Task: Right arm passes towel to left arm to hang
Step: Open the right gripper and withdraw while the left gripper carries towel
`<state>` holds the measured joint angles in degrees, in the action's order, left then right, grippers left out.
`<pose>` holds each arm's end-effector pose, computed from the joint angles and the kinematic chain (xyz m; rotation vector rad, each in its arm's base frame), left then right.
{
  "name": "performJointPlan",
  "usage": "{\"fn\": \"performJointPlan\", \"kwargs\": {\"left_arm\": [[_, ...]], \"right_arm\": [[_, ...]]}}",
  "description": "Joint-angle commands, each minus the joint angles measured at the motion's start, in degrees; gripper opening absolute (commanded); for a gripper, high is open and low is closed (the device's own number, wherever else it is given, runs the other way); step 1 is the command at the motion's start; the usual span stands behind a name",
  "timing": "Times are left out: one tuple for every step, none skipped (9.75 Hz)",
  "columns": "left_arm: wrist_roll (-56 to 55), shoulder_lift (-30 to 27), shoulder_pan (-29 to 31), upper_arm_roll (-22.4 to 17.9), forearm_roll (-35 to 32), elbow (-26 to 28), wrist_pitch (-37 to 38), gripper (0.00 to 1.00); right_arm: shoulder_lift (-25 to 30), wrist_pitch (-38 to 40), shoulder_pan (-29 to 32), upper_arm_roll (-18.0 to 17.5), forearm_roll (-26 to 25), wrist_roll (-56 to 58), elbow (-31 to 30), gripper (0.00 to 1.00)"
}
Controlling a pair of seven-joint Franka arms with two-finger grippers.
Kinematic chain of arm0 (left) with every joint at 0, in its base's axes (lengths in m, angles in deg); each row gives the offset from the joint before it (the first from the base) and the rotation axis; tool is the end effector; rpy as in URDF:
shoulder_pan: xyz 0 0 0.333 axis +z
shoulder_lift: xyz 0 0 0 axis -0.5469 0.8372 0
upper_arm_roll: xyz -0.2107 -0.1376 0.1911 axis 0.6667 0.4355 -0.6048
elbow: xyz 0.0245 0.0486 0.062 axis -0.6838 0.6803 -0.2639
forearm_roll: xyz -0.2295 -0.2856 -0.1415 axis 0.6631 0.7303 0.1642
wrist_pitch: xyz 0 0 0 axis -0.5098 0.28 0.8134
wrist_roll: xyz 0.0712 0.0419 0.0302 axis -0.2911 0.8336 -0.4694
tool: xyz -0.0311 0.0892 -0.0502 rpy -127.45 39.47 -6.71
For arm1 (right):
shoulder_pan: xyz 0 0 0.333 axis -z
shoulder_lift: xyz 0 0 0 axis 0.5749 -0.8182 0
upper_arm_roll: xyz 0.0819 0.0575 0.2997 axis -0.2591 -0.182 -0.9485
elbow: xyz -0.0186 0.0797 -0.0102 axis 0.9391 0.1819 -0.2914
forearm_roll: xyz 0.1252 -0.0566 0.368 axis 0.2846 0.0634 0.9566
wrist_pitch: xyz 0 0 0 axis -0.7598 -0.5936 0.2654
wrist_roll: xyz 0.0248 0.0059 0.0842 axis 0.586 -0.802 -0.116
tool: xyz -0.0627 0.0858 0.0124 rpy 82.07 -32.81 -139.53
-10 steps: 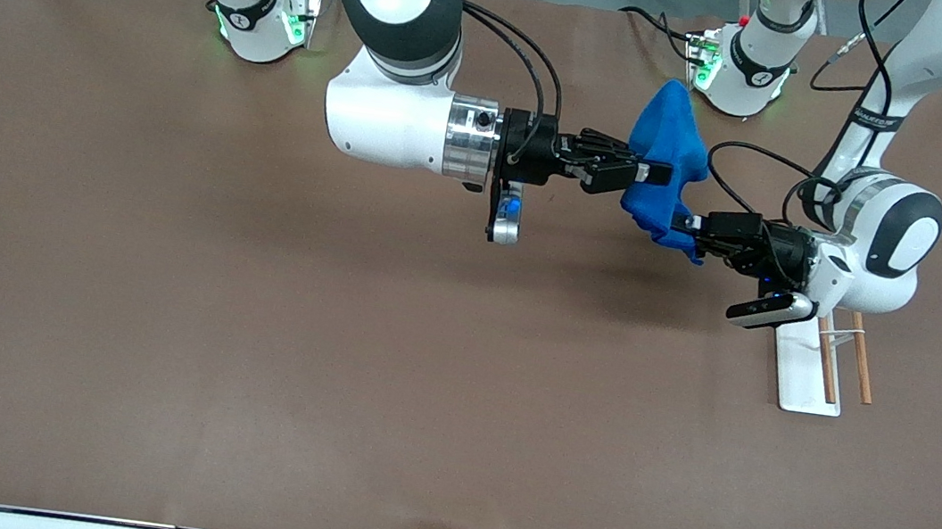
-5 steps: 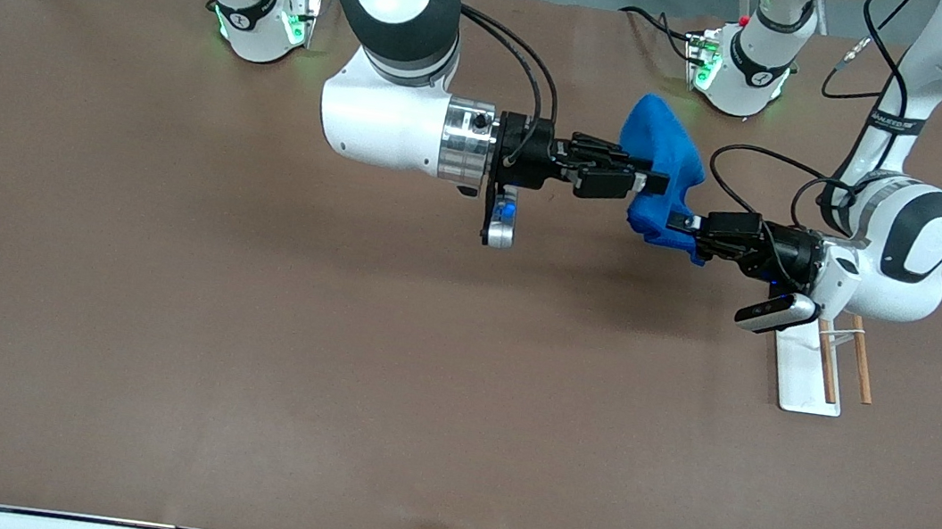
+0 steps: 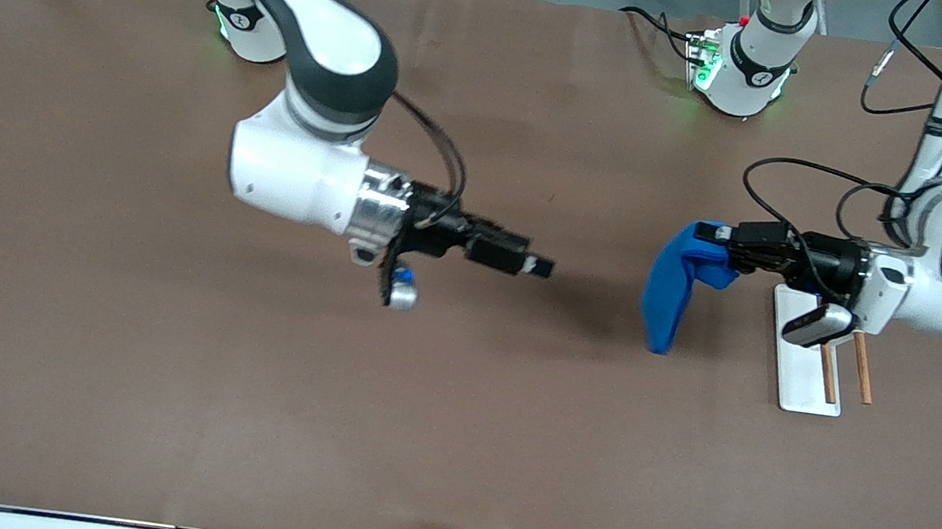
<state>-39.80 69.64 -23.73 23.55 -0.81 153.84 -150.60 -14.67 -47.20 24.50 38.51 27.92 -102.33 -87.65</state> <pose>0.5845 -0.0567 0.4094 1.7487 -0.1134 -0.2484 0.6246 0.4069 0.4530 -1.9867 0.5792 0.2886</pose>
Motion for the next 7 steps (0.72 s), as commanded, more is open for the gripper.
{"fn": "performJointPlan", "kwargs": {"left_arm": [[-5.21, 2.39, 0.33, 0.2, -11.5, -7.61, -0.29, 0.0], [-8.45, 3.09, 1.46, 0.12, -15.73, -10.0, -0.29, 0.0], [-9.44, 3.18, 3.47, 0.11, -20.82, -12.11, -0.2, 0.0], [-9.8, 3.27, 5.15, 0.11, -25.14, -14.22, -0.2, 0.0], [-9.97, 3.45, 6.03, 0.03, -29.35, -15.89, -0.02, 0.0], [-10.67, 3.28, 5.95, 0.03, -34.36, -17.13, -0.02, 0.0], [-12.42, 3.45, 6.04, 0.03, -38.67, -18.71, -0.02, 0.0]], "right_arm": [[4.11, 8.11, 4.7, 2.86, -14.63, -0.17, -4.66, 1.0], [5.69, 13.82, 4.53, 8.29, -21.67, -0.08, -4.49, 1.0], [7.19, 17.62, 4.53, 12.17, -29.31, -0.25, -4.57, 1.0], [8.25, 18.96, 4.62, 15.25, -36.52, 0.01, -4.66, 1.0], [8.78, 20.89, 5.14, 18.07, -45.82, 0.01, -4.49, 1.0], [9.74, 22.21, 6.28, 19.4, -53.48, 0.1, -4.4, 1.0], [10.71, 24.49, 7.68, 20.89, -56.34, 1.23, -4.22, 1.0]]}}
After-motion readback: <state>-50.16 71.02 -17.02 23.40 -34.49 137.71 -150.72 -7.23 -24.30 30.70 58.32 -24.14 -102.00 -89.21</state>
